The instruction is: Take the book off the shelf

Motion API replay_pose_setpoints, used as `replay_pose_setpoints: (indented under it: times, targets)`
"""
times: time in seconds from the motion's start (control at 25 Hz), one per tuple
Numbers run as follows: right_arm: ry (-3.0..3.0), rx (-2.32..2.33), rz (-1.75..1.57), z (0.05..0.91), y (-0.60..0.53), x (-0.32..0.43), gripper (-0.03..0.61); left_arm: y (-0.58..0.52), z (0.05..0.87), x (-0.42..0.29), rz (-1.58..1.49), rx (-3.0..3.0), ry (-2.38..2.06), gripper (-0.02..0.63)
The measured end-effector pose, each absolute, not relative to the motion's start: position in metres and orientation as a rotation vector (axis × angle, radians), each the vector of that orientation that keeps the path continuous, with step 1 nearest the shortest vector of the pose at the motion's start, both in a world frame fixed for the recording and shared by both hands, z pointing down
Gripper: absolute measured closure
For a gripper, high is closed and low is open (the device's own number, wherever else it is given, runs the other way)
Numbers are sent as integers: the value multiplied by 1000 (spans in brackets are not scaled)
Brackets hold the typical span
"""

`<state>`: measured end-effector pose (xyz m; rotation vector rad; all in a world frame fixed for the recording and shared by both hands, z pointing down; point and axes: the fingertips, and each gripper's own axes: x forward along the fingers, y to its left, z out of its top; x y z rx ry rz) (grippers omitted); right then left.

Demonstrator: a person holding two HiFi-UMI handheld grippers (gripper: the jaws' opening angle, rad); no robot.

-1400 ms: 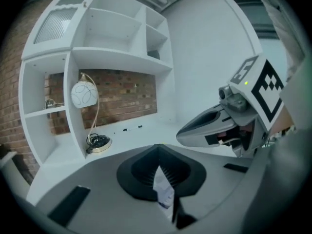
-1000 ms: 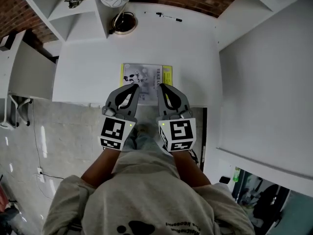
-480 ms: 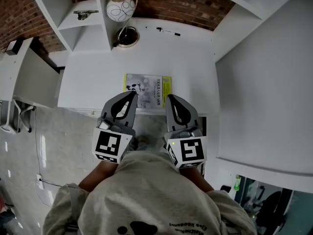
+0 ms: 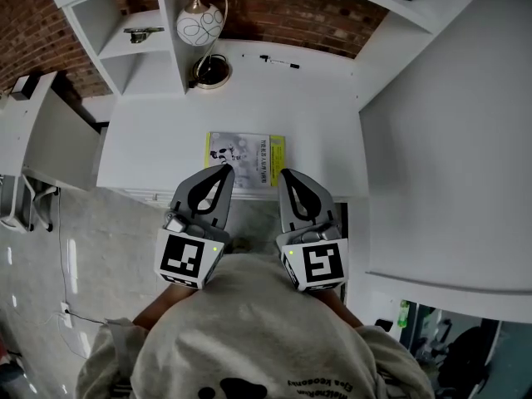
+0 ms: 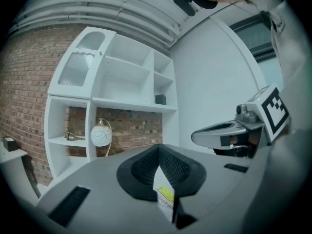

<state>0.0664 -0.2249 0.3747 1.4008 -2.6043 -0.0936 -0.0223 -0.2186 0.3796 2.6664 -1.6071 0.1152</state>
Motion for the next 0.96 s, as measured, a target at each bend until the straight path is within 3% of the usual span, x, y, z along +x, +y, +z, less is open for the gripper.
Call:
replay_pose_setpoints:
  times: [0.96]
  targets:
    - [-2630, 1370, -47, 406, -208, 96, 561, -197, 410, 17, 157, 2681, -1562, 604]
